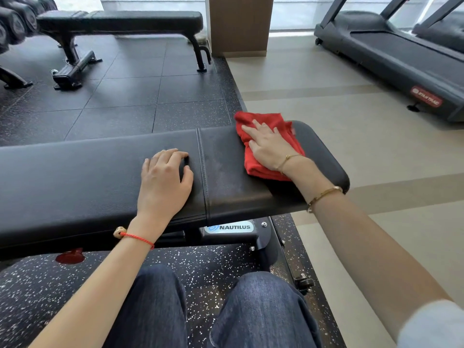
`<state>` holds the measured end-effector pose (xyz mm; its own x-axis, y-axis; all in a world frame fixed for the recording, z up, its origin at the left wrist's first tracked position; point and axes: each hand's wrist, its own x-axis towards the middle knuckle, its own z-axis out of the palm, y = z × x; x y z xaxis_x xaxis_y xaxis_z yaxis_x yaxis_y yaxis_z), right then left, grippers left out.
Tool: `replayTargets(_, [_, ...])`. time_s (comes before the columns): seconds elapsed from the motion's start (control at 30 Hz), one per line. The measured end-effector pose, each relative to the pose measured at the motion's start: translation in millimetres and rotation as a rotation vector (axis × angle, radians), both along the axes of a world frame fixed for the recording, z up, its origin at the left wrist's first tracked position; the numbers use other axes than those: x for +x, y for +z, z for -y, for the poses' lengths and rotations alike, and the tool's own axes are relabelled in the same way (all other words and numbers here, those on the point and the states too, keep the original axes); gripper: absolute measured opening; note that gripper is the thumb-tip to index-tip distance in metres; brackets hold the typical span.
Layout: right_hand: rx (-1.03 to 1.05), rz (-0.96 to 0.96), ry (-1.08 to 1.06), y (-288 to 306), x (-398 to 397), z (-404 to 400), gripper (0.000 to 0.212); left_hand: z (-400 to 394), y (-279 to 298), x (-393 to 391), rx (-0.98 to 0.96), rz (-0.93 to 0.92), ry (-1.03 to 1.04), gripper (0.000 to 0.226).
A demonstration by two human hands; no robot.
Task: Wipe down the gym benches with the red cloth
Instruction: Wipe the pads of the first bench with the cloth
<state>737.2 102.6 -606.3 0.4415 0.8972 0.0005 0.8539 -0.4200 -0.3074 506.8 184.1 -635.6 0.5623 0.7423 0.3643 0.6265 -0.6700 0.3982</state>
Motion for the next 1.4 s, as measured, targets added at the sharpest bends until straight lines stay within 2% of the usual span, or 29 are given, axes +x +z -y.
replayTargets(0.1, [0.046,0.009,0.128,-5,-26,18,0.051,0,0,0,-0.009,0.003,0.005,0.031])
replayTargets(0.2, [0.094,0.026,0.161,-8,-35,47,0.050,-1,-1,-1,-0.013,-0.001,-0.004,0.033])
replayTargets(0.43, [0.064,-0.001,-0.077,-9,17,83,0.049,-3,-2,-1,-0.021,-0.028,-0.018,0.036])
replayTargets(0.63, [0.013,-0.064,-0.207,0,52,20,0.050,1,1,-2,-0.023,-0.062,-0.010,0.038])
replayTargets(0.8, [0.040,-0.072,-0.049,2,15,-8,0.050,4,3,0,-0.016,-0.076,0.009,0.037])
replayTargets(1.0, [0.122,0.017,0.201,-11,-40,37,0.050,2,2,-1,-0.026,-0.063,0.009,0.037])
replayTargets(1.1, [0.126,0.031,0.141,-11,-28,65,0.050,1,2,-2,-0.026,-0.062,-0.001,0.037])
replayTargets(1.23, [0.112,-0.027,-0.042,-9,9,81,0.049,1,1,-2,-0.021,-0.064,-0.009,0.037])
replayTargets(1.4, [0.073,-0.077,-0.146,-1,33,38,0.049,2,1,-1,-0.017,-0.068,-0.003,0.037])
